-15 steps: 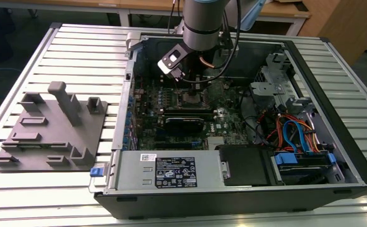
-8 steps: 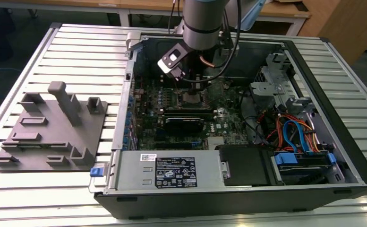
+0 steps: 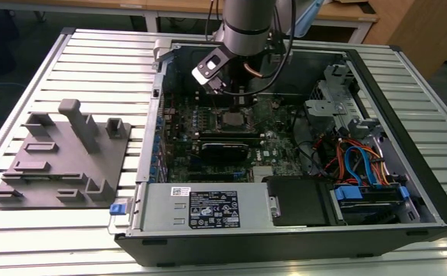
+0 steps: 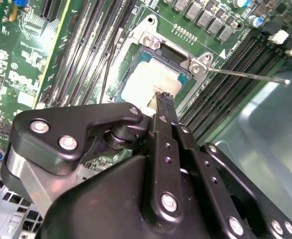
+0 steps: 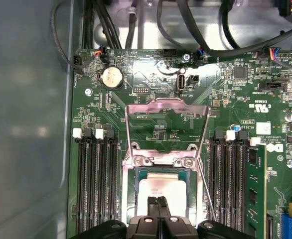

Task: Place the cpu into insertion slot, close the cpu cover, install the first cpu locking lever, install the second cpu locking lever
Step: 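Close the cpu cover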

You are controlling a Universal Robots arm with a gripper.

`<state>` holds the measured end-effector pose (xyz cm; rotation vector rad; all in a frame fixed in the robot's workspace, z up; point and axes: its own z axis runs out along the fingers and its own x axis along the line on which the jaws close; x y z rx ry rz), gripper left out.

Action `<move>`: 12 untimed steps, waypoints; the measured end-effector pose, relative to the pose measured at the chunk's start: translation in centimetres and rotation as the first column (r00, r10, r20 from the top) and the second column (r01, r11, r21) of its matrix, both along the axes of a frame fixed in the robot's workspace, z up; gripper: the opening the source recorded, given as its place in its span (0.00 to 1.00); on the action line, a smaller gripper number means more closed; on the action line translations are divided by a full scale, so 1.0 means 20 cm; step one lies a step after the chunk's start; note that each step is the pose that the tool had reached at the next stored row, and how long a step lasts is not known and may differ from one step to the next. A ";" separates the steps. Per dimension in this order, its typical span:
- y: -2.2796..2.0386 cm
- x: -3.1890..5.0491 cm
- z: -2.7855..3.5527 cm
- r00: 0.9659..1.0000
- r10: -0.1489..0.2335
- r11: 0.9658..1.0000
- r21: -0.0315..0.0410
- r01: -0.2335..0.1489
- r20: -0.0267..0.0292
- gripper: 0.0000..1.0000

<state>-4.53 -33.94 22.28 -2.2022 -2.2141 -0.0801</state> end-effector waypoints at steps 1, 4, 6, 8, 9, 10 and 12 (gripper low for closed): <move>0.000 0.000 0.010 1.000 0.000 1.000 0.000 0.000 0.000 0.11; 0.000 0.000 0.041 1.000 0.000 1.000 0.000 0.000 0.000 0.11; 0.000 0.000 0.062 1.000 0.000 1.000 0.000 0.000 0.000 0.11; 0.000 0.000 0.079 1.000 0.000 1.000 0.000 0.000 0.000 0.11; 0.000 0.000 0.088 1.000 0.000 1.000 0.000 0.000 0.000 0.11; 0.000 0.000 0.096 1.000 0.000 1.000 0.000 0.000 0.000 0.11; 0.000 0.000 0.111 1.000 0.000 1.000 0.000 0.000 0.000 0.11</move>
